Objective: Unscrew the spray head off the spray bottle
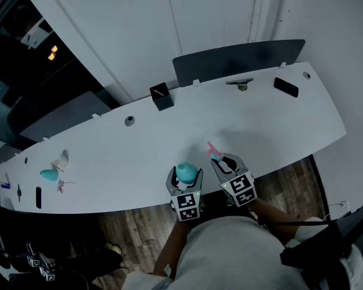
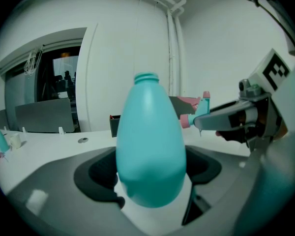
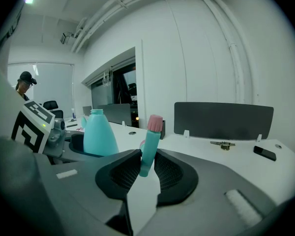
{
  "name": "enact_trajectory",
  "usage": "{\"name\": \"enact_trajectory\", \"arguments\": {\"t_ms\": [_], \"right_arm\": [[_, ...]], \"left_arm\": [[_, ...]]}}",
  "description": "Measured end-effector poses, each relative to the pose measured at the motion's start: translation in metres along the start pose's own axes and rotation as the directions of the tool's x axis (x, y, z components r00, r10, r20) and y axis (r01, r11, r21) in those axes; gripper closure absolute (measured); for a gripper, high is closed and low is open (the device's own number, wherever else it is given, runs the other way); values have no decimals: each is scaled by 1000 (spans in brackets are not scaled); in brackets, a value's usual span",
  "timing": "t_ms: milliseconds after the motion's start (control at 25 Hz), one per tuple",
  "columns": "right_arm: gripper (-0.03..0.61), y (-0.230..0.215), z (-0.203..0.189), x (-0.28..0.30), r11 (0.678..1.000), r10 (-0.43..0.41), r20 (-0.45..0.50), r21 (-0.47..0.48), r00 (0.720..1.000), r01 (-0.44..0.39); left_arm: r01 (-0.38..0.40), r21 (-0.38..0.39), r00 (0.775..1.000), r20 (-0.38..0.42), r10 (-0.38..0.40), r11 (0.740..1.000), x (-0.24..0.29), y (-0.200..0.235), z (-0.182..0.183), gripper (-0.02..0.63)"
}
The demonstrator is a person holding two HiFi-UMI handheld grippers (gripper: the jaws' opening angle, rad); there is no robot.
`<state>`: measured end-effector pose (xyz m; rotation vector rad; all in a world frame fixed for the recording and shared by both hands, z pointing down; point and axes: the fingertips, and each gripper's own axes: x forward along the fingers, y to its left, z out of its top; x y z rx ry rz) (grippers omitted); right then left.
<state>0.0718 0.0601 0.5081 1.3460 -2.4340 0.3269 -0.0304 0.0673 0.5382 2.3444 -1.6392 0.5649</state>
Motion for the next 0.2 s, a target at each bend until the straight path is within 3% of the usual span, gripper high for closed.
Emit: {"name": "enact_trajectory", "arguments": {"t_ms": [200], "right_arm": [[489,3,1,0,1000,5,-4,-8,1000,-5]], "left_arm": [[-3,0,1000,-3,3,1000,-2,1,-2,215]]}}
